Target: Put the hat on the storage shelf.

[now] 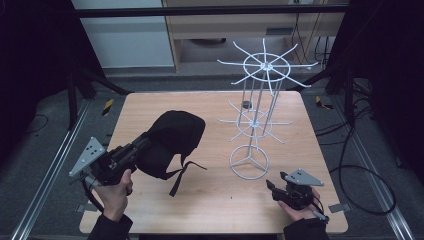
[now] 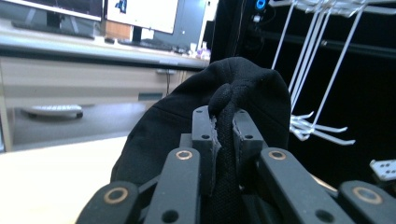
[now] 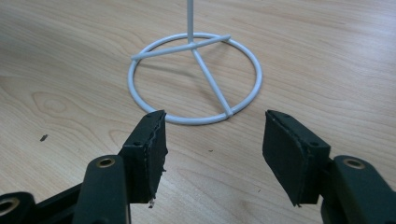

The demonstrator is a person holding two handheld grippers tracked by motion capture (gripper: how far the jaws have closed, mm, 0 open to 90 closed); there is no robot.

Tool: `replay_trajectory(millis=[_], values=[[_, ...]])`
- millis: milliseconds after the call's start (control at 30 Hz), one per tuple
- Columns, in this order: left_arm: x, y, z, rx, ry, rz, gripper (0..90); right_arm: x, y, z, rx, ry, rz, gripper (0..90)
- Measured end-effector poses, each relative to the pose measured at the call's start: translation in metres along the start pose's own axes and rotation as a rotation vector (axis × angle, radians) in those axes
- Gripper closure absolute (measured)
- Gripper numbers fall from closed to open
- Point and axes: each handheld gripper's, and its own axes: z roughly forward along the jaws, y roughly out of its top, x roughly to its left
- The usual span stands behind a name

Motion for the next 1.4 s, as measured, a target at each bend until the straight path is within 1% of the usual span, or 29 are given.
replay_trajectory(millis=[33, 67, 233, 267, 300, 333, 433, 500, 667, 767, 867, 933, 1100, 1233, 1400], values=[[-0.003, 0.004, -0.002, -0.019, -0.009, -0.004, 81.9, -0.001, 0.0, 0.0, -0.004, -0.007, 0.003, 39.9], [-0.003, 0.004, -0.002, -0.019, -0.009, -0.004, 82.0, -0.001, 0.0, 0.0, -0.004, -0.007, 0.003, 39.9], [-0.01, 0.016, -0.007, -0.074, -0.032, -0.011, 82.0, -0.001, -0.001, 0.0, 0.0, -0.014, 0.008, 39.8], [-0.013, 0.021, -0.009, -0.098, -0.04, -0.016, 81.9, -0.001, -0.001, 0.0, 0.0, -0.017, 0.007, 39.7], [-0.013, 0.021, -0.009, -0.098, -0.04, -0.016, 81.9, -0.001, -0.001, 0.0, 0.0, -0.017, 0.007, 39.7], [-0.015, 0.025, -0.01, -0.121, -0.053, -0.023, 81.9, -0.002, -0.001, 0.0, -0.003, -0.021, 0.004, 39.6], [-0.017, 0.03, -0.009, -0.141, -0.063, -0.031, 81.9, -0.002, -0.001, -0.001, -0.003, -0.021, 0.008, 39.5], [-0.019, 0.036, -0.008, -0.168, -0.07, -0.04, 81.9, -0.002, -0.001, -0.001, -0.005, -0.021, 0.009, 39.4], [-0.022, 0.043, -0.003, -0.192, -0.081, -0.05, 81.9, -0.003, -0.001, -0.001, -0.01, -0.027, 0.006, 39.4], [-0.026, 0.049, 0.001, -0.211, -0.095, -0.058, 81.9, -0.003, -0.001, -0.001, -0.011, -0.028, 0.002, 39.5], [-0.031, 0.056, 0.003, -0.237, -0.108, -0.058, 81.9, -0.003, -0.001, 0.0, -0.007, -0.029, -0.006, 39.4], [-0.033, 0.061, 0.004, -0.256, -0.118, -0.065, 82.0, -0.003, -0.001, 0.0, -0.006, -0.029, -0.005, 39.4], [-0.04, 0.073, 0.009, -0.284, -0.136, -0.068, 81.9, -0.003, -0.001, 0.0, -0.008, -0.026, -0.001, 39.4], [-0.047, 0.08, 0.014, -0.292, -0.152, -0.066, 81.9, -0.003, -0.001, 0.0, -0.007, -0.028, -0.005, 39.4], [-0.055, 0.084, 0.022, -0.288, -0.163, -0.062, 81.9, -0.003, -0.001, 0.0, -0.007, -0.027, -0.004, 39.4]])
